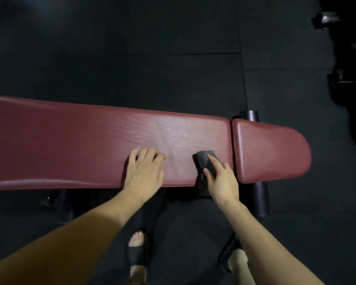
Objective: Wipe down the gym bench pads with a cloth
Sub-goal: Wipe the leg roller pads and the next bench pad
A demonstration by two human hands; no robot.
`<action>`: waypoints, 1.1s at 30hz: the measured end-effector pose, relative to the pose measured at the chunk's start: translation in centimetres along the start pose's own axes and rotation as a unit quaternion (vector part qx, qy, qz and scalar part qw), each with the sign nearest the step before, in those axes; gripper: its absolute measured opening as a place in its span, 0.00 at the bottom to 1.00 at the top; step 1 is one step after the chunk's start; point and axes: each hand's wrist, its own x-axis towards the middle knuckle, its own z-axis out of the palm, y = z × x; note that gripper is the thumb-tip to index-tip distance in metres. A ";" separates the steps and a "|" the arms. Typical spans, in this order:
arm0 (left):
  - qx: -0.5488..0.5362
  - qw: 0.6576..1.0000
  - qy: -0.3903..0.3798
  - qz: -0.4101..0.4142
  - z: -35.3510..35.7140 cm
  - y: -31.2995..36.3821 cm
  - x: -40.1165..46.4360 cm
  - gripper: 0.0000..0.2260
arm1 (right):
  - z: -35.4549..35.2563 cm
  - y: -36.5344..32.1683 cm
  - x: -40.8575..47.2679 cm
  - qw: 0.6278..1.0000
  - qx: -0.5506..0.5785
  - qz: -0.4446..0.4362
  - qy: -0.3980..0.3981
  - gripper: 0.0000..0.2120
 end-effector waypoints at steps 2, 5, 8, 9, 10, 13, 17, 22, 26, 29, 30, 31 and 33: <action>-0.024 1.000 -0.001 0.003 0.5 4.2 0.8 0.18 | -2.8 2.5 0.3 0.999 0.028 -0.015 0.002 0.24; -0.049 0.999 -0.002 0.000 1.2 10.6 2.4 0.19 | -7.3 6.6 1.3 0.998 0.056 -0.002 -0.011 0.27; -0.066 0.998 0.004 -0.018 1.9 15.1 4.5 0.19 | -11.0 10.3 3.6 0.999 0.028 0.001 -0.031 0.29; -0.070 0.997 0.006 -0.021 2.4 16.1 5.3 0.19 | -11.9 11.3 4.6 0.999 0.019 -0.006 -0.030 0.27; -0.073 0.997 0.006 -0.019 2.9 17.0 6.1 0.19 | -12.6 12.2 5.7 0.999 0.006 -0.018 -0.026 0.25; -0.065 0.998 0.001 -0.001 4.7 18.7 8.5 0.20 | -13.5 14.0 9.3 0.994 -0.071 -0.078 0.000 0.21; -0.066 0.998 -0.013 -0.016 6.6 19.9 9.9 0.22 | -13.2 13.9 15.0 0.982 -0.114 -0.131 0.070 0.20; 0.005 1.000 -0.024 -0.008 8.8 20.1 9.8 0.24 | -10.7 12.8 20.2 0.956 -0.185 -0.219 0.067 0.23; 0.010 1.000 -0.008 0.001 9.1 20.0 10.0 0.24 | -10.2 14.2 19.5 0.948 -0.183 -0.260 0.013 0.21; 0.002 1.000 0.008 0.009 9.4 20.0 10.2 0.22 | -11.7 15.3 19.2 0.946 -0.138 -0.292 -0.026 0.18; 0.001 1.000 0.011 0.011 9.5 20.0 10.1 0.22 | -12.0 15.5 19.2 0.942 -0.137 -0.304 -0.032 0.17; 0.005 1.000 0.013 0.012 9.6 20.1 10.1 0.22 | -12.3 15.5 19.3 0.941 -0.132 -0.310 -0.031 0.15; 0.011 1.000 0.013 0.013 9.7 20.1 10.1 0.22 | -12.3 15.3 19.7 0.947 -0.119 -0.296 -0.025 0.17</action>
